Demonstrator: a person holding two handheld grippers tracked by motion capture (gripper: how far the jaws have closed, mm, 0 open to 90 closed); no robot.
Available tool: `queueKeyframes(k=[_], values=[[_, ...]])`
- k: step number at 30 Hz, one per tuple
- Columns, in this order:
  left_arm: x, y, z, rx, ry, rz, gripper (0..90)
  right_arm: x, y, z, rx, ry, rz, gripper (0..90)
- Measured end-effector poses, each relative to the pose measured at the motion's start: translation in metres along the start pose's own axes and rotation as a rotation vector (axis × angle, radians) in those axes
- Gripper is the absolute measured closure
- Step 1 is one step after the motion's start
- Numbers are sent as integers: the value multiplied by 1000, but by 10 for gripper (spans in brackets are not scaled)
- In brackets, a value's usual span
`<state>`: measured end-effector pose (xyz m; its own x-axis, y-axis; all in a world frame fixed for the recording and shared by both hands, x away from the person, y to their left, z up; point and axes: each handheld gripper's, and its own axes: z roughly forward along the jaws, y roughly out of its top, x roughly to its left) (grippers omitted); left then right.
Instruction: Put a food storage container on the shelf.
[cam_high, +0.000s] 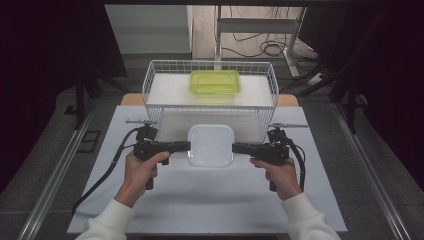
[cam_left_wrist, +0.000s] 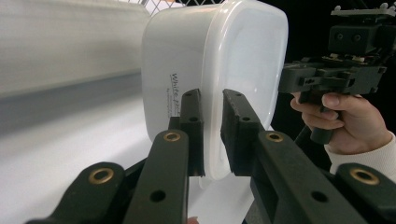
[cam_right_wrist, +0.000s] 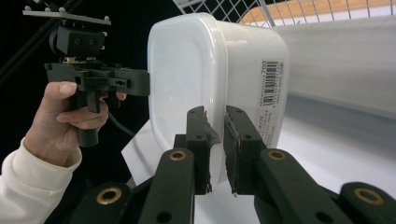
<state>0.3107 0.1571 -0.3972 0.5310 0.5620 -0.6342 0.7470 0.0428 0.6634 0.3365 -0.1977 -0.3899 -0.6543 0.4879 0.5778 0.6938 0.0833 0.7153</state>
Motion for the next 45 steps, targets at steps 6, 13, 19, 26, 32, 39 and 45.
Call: queueKeyframes(k=[6,13,19,26,32,39,45], values=[[-4,13,-2,-9,-1,5,795,2,11,-3,-11,7,-5,799],[-14,31,-9,-22,9,31,794,10,28,-8,-37,22,-17,801],[-18,42,-13,-38,0,40,794,16,41,-12,-45,26,-31,802],[-18,57,-15,-50,-8,42,793,17,57,-13,-55,37,-46,803],[-17,73,-14,-50,-13,57,792,16,69,-13,-58,38,-53,804],[-17,87,-12,-56,-20,61,792,11,82,-15,-68,52,-57,804],[-22,99,-13,-63,-21,72,794,9,92,-18,-76,63,-61,805]])
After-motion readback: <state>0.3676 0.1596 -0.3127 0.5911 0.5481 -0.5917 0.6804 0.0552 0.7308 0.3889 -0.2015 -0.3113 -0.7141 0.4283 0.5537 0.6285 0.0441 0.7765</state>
